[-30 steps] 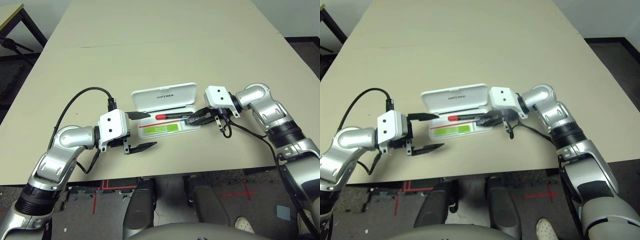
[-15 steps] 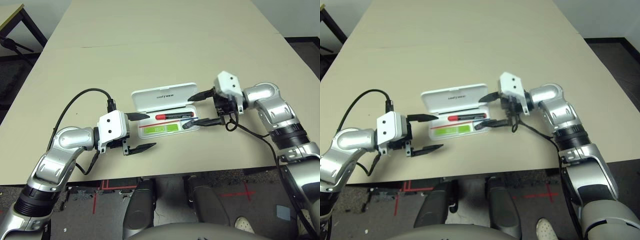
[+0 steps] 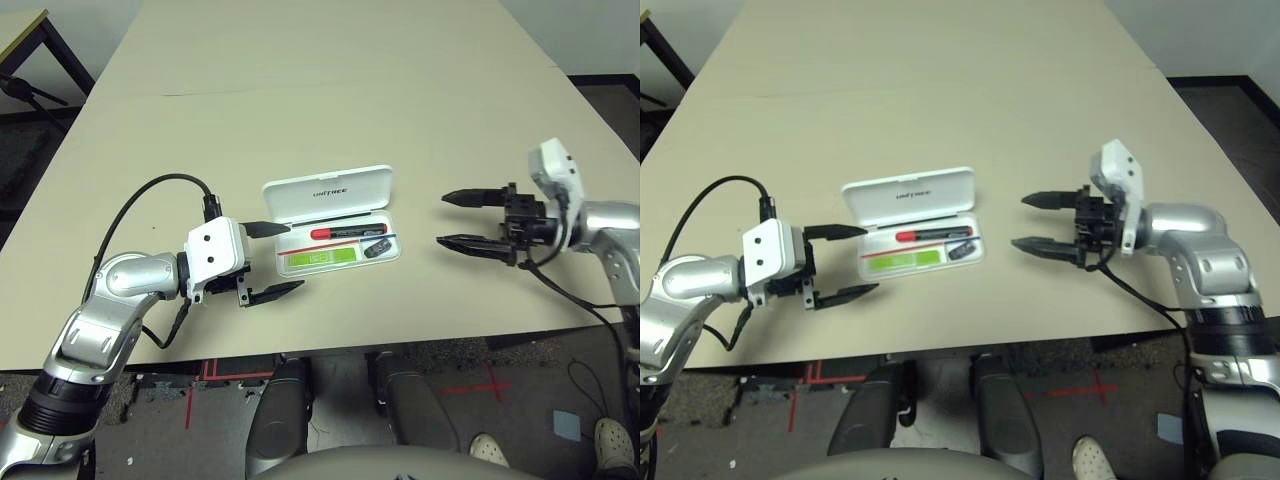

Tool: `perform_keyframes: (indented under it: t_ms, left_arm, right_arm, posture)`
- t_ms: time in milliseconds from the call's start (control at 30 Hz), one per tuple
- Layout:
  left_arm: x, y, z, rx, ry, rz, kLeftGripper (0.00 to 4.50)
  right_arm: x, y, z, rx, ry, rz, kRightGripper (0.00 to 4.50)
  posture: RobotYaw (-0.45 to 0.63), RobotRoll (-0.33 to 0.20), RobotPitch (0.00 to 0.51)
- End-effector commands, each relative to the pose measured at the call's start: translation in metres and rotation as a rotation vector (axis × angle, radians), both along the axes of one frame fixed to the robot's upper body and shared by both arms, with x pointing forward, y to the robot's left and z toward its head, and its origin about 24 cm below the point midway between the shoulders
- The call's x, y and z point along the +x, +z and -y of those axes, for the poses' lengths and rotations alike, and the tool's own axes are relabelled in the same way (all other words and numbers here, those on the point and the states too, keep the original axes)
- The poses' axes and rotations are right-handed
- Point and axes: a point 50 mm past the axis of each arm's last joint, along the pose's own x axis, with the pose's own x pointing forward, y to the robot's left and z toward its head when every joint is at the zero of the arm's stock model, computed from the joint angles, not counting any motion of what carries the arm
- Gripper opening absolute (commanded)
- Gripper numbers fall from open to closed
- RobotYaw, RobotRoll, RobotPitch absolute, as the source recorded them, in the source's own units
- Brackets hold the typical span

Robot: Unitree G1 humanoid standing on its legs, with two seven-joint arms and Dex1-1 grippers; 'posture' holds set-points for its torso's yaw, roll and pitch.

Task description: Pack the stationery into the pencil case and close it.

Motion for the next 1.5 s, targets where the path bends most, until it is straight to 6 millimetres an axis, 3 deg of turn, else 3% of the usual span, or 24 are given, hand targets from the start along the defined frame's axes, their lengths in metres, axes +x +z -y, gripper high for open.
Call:
perform_keyframes:
  t_ms: [33,167,267,433,600,800,1000,1500]
  left_arm:
    - [0.002,-0.003,-0.008,-0.021,0.057,-0.026,4.5]
    - [0.007,-0.006,-0.023,-0.058,0.171,-0.059,4.5]
    - [0.014,-0.009,-0.041,-0.043,0.288,-0.064,3.88]
    - [0.035,-0.006,-0.061,-0.074,0.485,-0.023,1.97]
    - [0.052,-0.002,-0.069,-0.116,0.613,-0.011,0.04]
    - [0.067,0.003,-0.066,-0.185,0.677,-0.02,0.04]
    - [0.078,0.006,-0.049,-0.202,0.606,-0.031,0.04]
    - [0.057,0.013,-0.012,-0.211,0.293,-0.088,0.04]
  right_arm:
    - [-0.005,0.001,-0.003,0.011,0.0,0.008,4.48]
    - [-0.007,-0.001,-0.006,0.016,-0.004,0.005,4.48]
    - [-0.008,-0.003,-0.006,0.013,-0.004,0.005,4.5]
    - [-0.009,-0.003,-0.007,0.015,0.002,0.006,4.5]
    - [-0.008,-0.002,-0.009,0.018,0.006,0.012,4.5]
    - [-0.008,-0.003,-0.011,0.02,0.011,0.015,4.5]
    - [-0.008,-0.005,-0.012,0.016,0.015,0.016,4.5]
    - [-0.005,-0.006,-0.014,0.008,0.015,0.024,4.5]
  posture:
    - [-0.03,0.0,0.168]
    - [-0.04,0.0,0.17]
    - [-0.04,0.0,0.172]
    - [-0.04,0.0,0.172]
    - [-0.04,0.0,0.171]
    - [-0.04,0.0,0.17]
    - [-0.04,0.0,0.169]
    - [-0.05,0.0,0.164]
